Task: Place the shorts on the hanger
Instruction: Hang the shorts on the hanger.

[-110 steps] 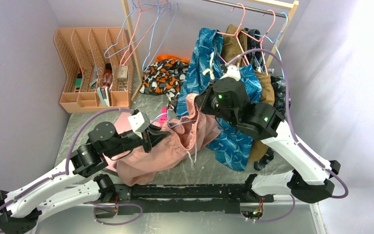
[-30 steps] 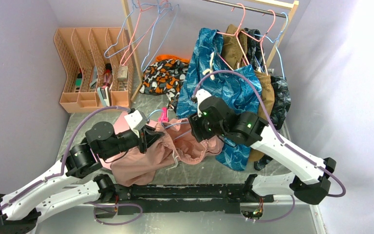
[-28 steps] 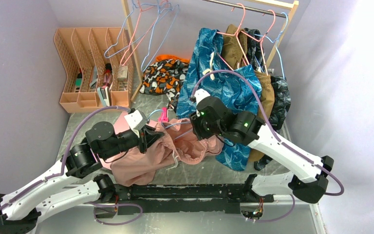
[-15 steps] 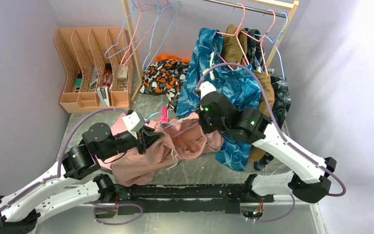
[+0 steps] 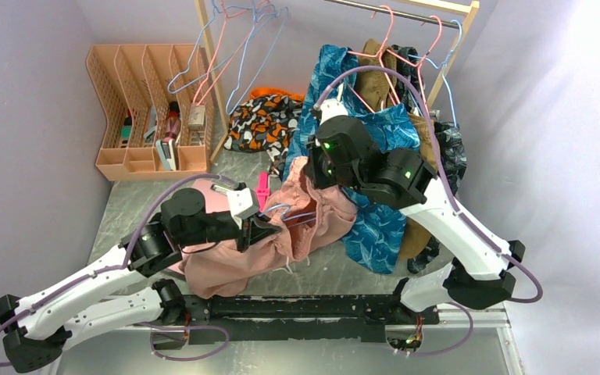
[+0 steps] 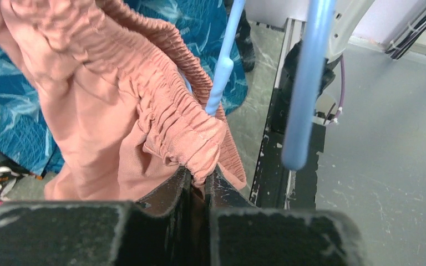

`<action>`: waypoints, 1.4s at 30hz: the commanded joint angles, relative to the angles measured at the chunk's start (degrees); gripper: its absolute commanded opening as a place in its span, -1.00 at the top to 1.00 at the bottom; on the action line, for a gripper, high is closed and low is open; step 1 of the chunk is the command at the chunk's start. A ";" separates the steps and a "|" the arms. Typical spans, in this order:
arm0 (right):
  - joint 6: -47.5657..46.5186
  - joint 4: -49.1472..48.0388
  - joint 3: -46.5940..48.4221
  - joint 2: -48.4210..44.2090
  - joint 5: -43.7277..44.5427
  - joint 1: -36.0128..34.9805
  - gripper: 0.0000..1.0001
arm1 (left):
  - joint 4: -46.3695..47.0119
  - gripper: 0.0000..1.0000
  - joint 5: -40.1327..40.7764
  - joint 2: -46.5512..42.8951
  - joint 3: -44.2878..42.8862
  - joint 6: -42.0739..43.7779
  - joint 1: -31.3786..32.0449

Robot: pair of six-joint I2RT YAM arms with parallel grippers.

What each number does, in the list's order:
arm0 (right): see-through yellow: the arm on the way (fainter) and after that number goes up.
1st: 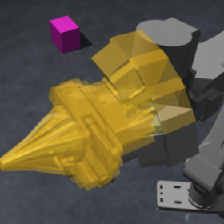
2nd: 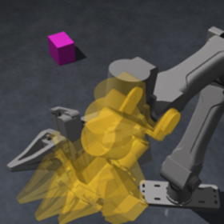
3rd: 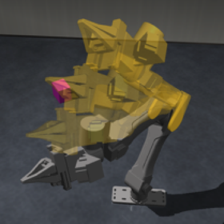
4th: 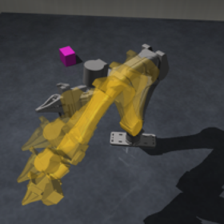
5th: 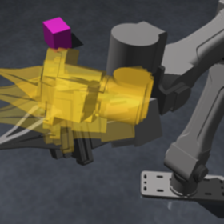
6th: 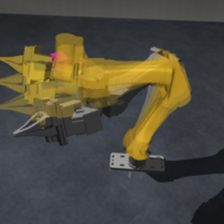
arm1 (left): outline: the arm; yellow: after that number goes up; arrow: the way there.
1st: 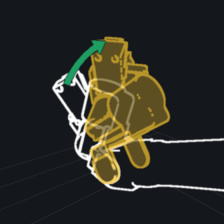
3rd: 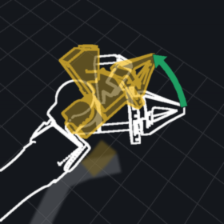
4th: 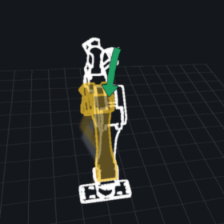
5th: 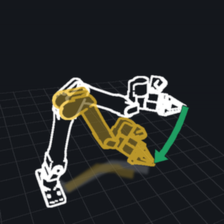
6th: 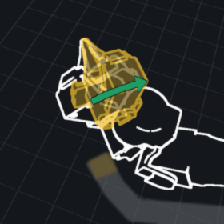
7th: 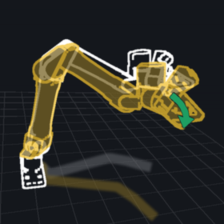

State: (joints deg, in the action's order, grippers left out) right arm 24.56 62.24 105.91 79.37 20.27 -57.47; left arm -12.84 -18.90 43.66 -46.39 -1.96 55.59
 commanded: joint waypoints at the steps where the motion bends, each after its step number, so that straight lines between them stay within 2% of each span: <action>1: 5.28 -3.71 0.26 -0.12 -1.44 -0.20 1.00 | 10.61 0.86 -4.13 0.11 0.03 -0.44 0.13; 8: 12.33 -12.35 -2.22 -0.54 -4.65 -0.17 1.00 | 24.59 0.86 -2.31 -1.13 6.34 -4.97 0.13; 12: 14.41 -12.70 -1.58 1.18 -6.54 -0.10 1.00 | 30.71 0.86 0.77 -1.44 9.07 -7.22 0.18; 17: 14.74 -12.92 -4.48 -0.40 -4.58 -0.06 1.00 | 37.94 0.86 5.15 -4.88 13.89 -11.31 0.13; 22: 13.01 -10.91 -5.10 -0.04 -5.15 0.67 0.45 | 43.66 0.86 6.11 -7.99 17.44 -14.58 0.13; 34: 7.62 -6.45 3.94 2.08 -6.76 1.31 -0.34 | 49.92 0.86 5.91 -8.81 20.13 -18.52 0.13; 37: 3.61 -8.56 4.95 -0.34 -8.88 1.40 -0.44 | 50.65 0.86 6.82 -9.64 20.83 -18.52 0.13; 42: -5.38 -17.94 0.34 -7.09 -22.42 1.30 -0.49 | 51.40 0.86 7.68 -10.37 21.35 -20.82 0.13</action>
State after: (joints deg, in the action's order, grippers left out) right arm 27.70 51.66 108.14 77.78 8.58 -56.31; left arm 31.99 -13.04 34.37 -24.88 -21.06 55.61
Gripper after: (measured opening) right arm 0.742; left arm 0.109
